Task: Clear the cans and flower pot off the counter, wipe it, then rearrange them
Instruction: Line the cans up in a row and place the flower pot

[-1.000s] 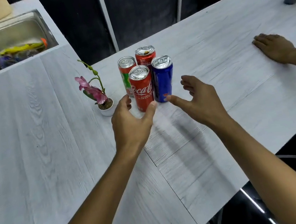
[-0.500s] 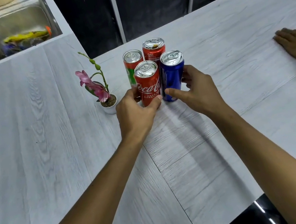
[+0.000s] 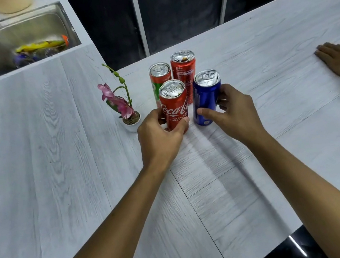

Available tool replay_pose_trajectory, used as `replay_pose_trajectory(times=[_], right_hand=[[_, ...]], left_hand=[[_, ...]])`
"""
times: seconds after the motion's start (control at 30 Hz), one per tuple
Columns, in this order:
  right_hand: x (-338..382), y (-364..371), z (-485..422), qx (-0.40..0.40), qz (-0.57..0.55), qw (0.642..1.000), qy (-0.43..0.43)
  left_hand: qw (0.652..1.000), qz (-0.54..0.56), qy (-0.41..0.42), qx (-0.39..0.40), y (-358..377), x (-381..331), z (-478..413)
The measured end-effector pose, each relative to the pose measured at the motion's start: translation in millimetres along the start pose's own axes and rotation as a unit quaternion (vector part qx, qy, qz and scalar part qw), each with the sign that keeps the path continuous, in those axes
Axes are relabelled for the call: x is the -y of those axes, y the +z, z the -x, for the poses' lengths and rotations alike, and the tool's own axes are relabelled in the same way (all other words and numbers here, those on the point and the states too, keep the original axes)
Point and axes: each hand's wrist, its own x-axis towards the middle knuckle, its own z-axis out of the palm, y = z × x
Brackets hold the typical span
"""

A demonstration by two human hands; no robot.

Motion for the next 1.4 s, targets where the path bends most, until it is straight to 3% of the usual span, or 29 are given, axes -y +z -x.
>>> replay_pose_trajectory(times=[0.67,1.4], right_hand=[[56.3,33.3,107.4,0.016,-0.031,0.999,-0.011],[215.9,192.0,191.4,0.083,-0.082,0.99,-0.083]], left_hand=[[0.999,0.042,0.024,-0.023,-100.3,47.3,73.9],[0.99,-0.01,-0.033,-0.134,-312.4,144.8,111.4]])
